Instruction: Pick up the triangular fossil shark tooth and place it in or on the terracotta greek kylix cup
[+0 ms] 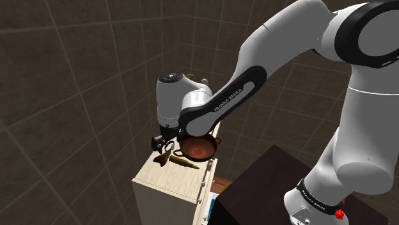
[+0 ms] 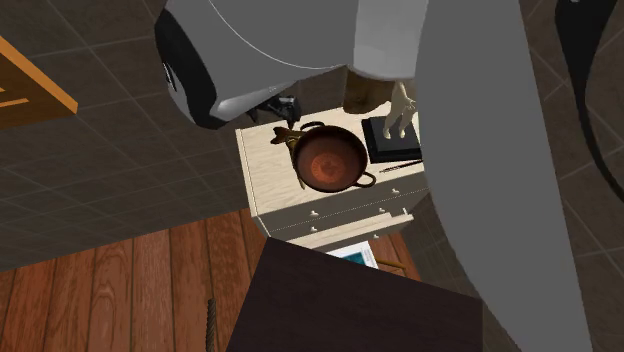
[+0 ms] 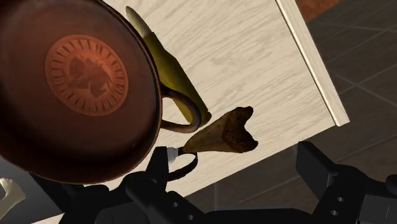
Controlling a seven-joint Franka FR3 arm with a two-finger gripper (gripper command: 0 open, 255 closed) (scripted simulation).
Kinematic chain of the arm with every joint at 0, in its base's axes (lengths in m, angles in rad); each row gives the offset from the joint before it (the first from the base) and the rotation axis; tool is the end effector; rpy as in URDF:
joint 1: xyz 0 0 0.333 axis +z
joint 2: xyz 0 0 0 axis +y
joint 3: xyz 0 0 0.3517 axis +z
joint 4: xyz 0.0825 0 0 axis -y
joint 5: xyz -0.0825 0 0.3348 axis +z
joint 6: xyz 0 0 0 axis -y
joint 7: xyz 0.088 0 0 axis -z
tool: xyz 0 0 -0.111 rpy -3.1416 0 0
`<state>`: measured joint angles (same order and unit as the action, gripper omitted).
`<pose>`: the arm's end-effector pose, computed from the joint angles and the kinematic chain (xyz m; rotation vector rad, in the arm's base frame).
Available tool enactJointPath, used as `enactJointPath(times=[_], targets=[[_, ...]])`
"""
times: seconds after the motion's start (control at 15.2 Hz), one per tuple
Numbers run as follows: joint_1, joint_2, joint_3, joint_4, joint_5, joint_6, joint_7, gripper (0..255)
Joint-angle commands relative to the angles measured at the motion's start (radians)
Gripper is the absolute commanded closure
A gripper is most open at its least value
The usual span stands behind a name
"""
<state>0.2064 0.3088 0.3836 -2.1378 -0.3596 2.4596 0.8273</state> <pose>0.4651 0.2987 0.3405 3.0782 0.0292 0.1750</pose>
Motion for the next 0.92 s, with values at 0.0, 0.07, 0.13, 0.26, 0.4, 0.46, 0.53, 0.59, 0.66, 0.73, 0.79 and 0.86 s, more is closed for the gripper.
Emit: enactJointPath(times=[0.0, 0.07, 0.13, 0.26, 0.4, 0.46, 0.53, 0.59, 0.66, 0.73, 0.79, 0.86], targets=[[0.042, 0.08, -0.018, 0.073, -0.059, 0.006, 0.058, 0], [0.062, 0.117, -0.029, 0.111, -0.081, 0.006, 0.078, 0], [0.081, 0.154, -0.039, 0.15, -0.101, 0.005, 0.096, 0], [0.095, 0.186, -0.051, 0.176, -0.118, 0.012, 0.109, 0], [0.101, 0.208, -0.061, 0.181, -0.131, 0.028, 0.117, 0], [0.103, 0.219, -0.066, 0.184, -0.137, 0.036, 0.121, 0], [0.106, 0.231, -0.071, 0.187, -0.143, 0.044, 0.125, 0], [0.108, 0.242, -0.075, 0.19, -0.149, 0.051, 0.129, 0], [0.111, 0.253, -0.08, 0.193, -0.155, 0.059, 0.132, 0], [0.112, 0.26, -0.083, 0.196, -0.159, 0.063, 0.135, 0], [0.112, 0.26, -0.083, 0.195, -0.159, 0.063, 0.135, 0], [0.112, 0.26, -0.083, 0.195, -0.159, 0.063, 0.135, 0]])
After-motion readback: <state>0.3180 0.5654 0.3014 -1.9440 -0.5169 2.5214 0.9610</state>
